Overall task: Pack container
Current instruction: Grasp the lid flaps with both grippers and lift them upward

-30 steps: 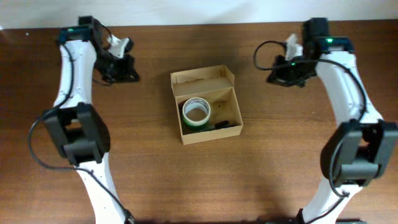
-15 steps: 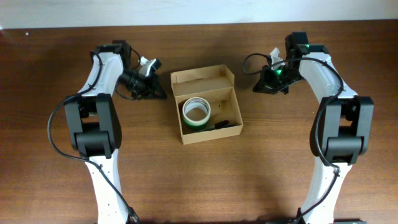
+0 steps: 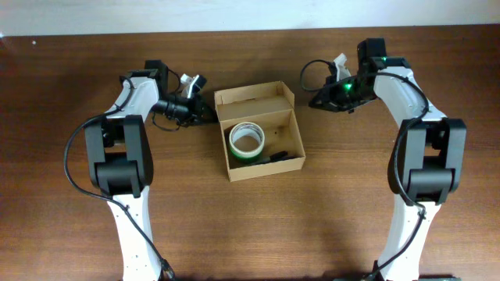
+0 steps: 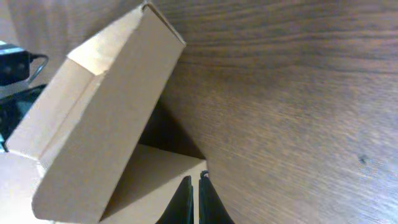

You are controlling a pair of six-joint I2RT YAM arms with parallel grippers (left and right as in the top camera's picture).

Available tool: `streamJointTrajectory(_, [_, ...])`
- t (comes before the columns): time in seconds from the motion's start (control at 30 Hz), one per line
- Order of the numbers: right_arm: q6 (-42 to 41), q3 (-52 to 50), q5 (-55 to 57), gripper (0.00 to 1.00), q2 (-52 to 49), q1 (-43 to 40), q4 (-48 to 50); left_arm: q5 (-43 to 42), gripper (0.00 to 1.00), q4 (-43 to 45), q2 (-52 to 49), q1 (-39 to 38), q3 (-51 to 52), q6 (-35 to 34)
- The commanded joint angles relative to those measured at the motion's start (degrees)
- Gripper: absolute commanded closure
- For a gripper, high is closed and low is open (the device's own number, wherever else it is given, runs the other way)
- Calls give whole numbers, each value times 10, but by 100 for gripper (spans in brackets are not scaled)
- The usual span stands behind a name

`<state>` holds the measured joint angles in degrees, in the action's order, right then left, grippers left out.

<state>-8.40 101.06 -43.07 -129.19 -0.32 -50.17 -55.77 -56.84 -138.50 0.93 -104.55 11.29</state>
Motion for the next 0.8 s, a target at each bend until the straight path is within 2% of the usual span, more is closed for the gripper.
streamJointTrajectory(0.0, [-3,-2,-36,96,-29,4,8,-40,98,24,-3,3,3,-19])
streamJointTrajectory(0.3, [-10,-2,-119,96,-61,12,78,-72,98,103,-3,3,3,-40])
streamJointTrajectory(0.5, [-18,-2,-247,96,-62,16,203,-103,98,178,-3,3,3,-73])
streamJointTrajectory(0.6, [-60,-2,-246,96,-62,15,242,-100,98,204,-3,3,3,-92])
streamJointTrajectory(0.77, [-71,-2,-206,96,-62,15,232,-37,98,159,-7,3,6,-91])
